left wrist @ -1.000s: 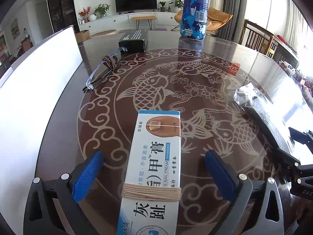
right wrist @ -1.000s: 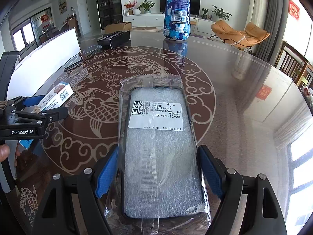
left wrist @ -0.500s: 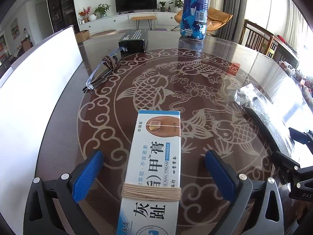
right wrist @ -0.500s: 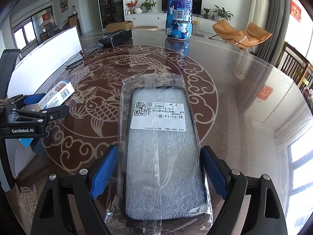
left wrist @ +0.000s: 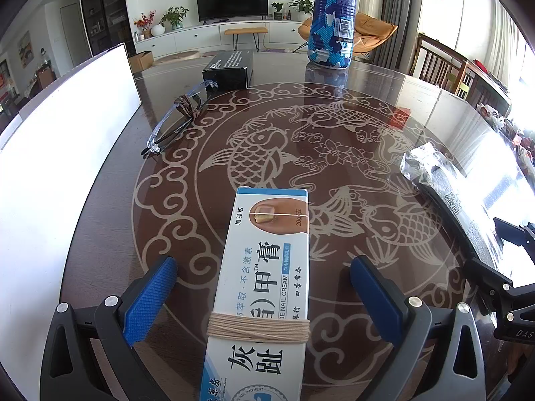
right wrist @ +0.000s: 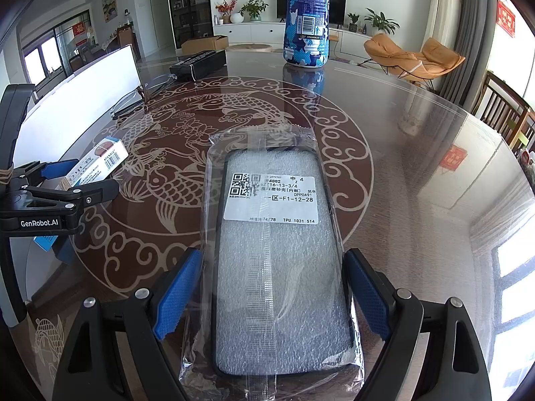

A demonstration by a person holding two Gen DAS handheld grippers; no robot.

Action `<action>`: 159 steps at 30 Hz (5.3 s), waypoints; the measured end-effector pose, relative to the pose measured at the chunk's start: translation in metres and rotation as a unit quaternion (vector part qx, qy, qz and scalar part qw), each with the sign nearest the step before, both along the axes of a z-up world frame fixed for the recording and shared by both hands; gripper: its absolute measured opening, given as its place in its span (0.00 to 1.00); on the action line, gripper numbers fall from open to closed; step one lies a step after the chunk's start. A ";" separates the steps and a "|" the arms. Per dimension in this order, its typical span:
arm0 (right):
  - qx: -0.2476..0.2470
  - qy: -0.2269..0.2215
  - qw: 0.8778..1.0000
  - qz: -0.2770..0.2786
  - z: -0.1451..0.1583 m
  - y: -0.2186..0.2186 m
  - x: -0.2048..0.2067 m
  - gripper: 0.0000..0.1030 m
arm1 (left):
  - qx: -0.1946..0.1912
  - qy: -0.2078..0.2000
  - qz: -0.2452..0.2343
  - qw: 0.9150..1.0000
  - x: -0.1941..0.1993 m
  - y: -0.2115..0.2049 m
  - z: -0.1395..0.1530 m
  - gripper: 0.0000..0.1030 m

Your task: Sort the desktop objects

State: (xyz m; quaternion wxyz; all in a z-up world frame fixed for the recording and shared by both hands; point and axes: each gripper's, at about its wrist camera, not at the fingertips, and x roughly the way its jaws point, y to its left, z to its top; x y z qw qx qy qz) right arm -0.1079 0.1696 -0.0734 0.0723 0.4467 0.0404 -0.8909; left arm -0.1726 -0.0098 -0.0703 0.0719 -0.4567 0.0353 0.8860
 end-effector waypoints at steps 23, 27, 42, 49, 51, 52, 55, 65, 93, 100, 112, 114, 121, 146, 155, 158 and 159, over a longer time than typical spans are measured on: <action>-0.002 -0.002 1.000 0.003 -0.001 -0.001 -0.001 0.88 | 0.000 0.000 0.000 1.000 0.000 0.000 0.000 1.00; -0.001 -0.003 1.000 0.006 -0.002 -0.002 -0.001 0.89 | 0.000 0.000 0.000 1.000 0.000 0.000 0.000 1.00; -0.001 -0.003 1.000 0.006 -0.002 -0.004 -0.001 0.89 | 0.000 0.000 0.000 1.000 0.000 0.000 0.000 1.00; -0.001 -0.003 1.000 0.006 -0.002 -0.004 -0.001 0.89 | 0.000 0.000 0.000 1.000 0.000 0.000 0.000 1.00; -0.001 -0.003 1.000 0.006 -0.002 -0.004 -0.001 0.89 | 0.000 0.000 0.000 1.000 0.000 0.000 0.000 1.00; -0.001 -0.003 1.000 0.006 -0.002 -0.004 -0.001 0.89 | 0.000 0.000 0.000 1.000 0.000 0.000 0.000 1.00; -0.001 -0.003 1.000 0.006 -0.002 -0.004 -0.001 0.89 | 0.000 0.000 0.000 1.000 -0.001 0.000 0.000 1.00; -0.001 -0.003 1.000 0.006 -0.002 -0.004 -0.001 0.89 | 0.000 0.000 0.000 1.000 -0.001 0.000 0.000 1.00; -0.001 -0.004 1.000 0.006 -0.002 -0.004 -0.001 0.89 | 0.000 0.000 0.000 1.000 0.000 0.000 0.000 1.00; -0.001 -0.004 1.000 0.006 -0.002 -0.004 -0.001 0.89 | 0.000 0.000 0.000 1.000 0.000 0.000 0.000 1.00; -0.001 -0.004 1.000 0.007 -0.002 -0.004 -0.001 0.89 | 0.000 0.000 0.000 1.000 0.000 0.000 0.000 1.00; -0.001 -0.004 1.000 0.007 -0.002 -0.004 -0.001 0.89 | 0.000 0.000 0.000 1.000 0.000 0.000 0.000 1.00; -0.001 -0.004 1.000 0.007 -0.002 -0.004 -0.001 0.89 | 0.000 0.000 0.000 1.000 -0.001 0.000 0.000 1.00; -0.001 -0.004 1.000 0.007 -0.002 -0.004 -0.001 0.89 | 0.000 0.000 0.000 1.000 0.000 0.000 0.000 1.00; -0.001 -0.004 1.000 0.007 -0.002 -0.004 -0.001 0.89 | 0.000 0.000 0.000 1.000 0.000 0.000 0.000 1.00; -0.001 -0.004 1.000 0.007 -0.002 -0.004 -0.001 0.89 | 0.000 0.000 0.000 1.000 0.000 0.000 0.000 1.00; -0.001 -0.003 1.000 0.007 -0.002 -0.004 -0.001 0.89 | 0.000 0.000 0.000 1.000 0.000 0.000 0.000 1.00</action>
